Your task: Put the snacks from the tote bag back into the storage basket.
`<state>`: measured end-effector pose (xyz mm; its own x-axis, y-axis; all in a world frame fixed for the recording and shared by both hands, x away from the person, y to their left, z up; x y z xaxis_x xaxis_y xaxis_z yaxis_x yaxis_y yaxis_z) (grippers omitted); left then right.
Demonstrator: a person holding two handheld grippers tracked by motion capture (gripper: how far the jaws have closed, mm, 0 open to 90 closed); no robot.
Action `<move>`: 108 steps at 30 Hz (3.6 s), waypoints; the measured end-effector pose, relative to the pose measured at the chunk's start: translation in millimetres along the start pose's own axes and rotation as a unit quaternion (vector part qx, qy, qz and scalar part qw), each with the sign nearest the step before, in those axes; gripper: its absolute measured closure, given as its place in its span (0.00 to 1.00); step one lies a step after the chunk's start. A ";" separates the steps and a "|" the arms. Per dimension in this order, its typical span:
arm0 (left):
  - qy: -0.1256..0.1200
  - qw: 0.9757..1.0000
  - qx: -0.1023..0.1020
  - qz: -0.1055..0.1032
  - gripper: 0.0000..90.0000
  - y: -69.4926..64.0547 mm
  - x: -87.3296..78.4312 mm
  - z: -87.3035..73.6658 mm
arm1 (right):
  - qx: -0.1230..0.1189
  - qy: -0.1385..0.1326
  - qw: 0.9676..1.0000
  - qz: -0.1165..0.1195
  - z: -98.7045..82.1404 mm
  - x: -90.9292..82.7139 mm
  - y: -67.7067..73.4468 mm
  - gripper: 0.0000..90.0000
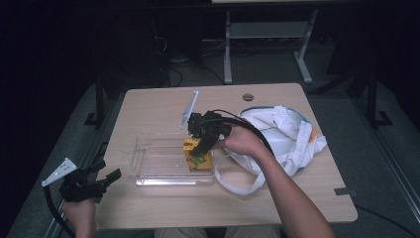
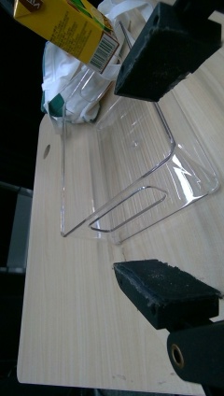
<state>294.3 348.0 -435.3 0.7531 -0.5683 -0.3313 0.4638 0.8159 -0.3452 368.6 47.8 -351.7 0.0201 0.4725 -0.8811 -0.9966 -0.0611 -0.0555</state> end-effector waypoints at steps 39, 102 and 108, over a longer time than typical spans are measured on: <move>0.000 1.000 -0.002 0.000 0.14 -0.1 0.0 -0.1 | 0.011 0.003 1.000 0.014 -12.8 30.8 1.2 0.58; -0.002 1.000 -0.006 0.000 0.14 0.2 -0.2 0.1 | 0.022 0.007 0.999 0.034 -35.6 62.2 5.9 0.57; -0.001 1.000 -0.005 0.000 0.14 0.4 -0.4 0.1 | 0.024 0.007 0.999 0.038 -36.6 61.2 6.4 0.57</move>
<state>294.2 348.6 -435.2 0.7546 -0.5679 -0.3288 0.4588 0.8148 -0.3544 366.3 44.1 -423.2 -0.0544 0.4550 -0.8888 -0.9980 -0.0529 0.0340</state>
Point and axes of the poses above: each handheld gripper's, and its own axes: x roughly forward along the jaws, z roughly out of its top, y roughly to its left, the point moved 7 cm from there along x, roughly forward along the jaws, and after that the axes turned 5 degrees about -x, right-handed, at the moved point
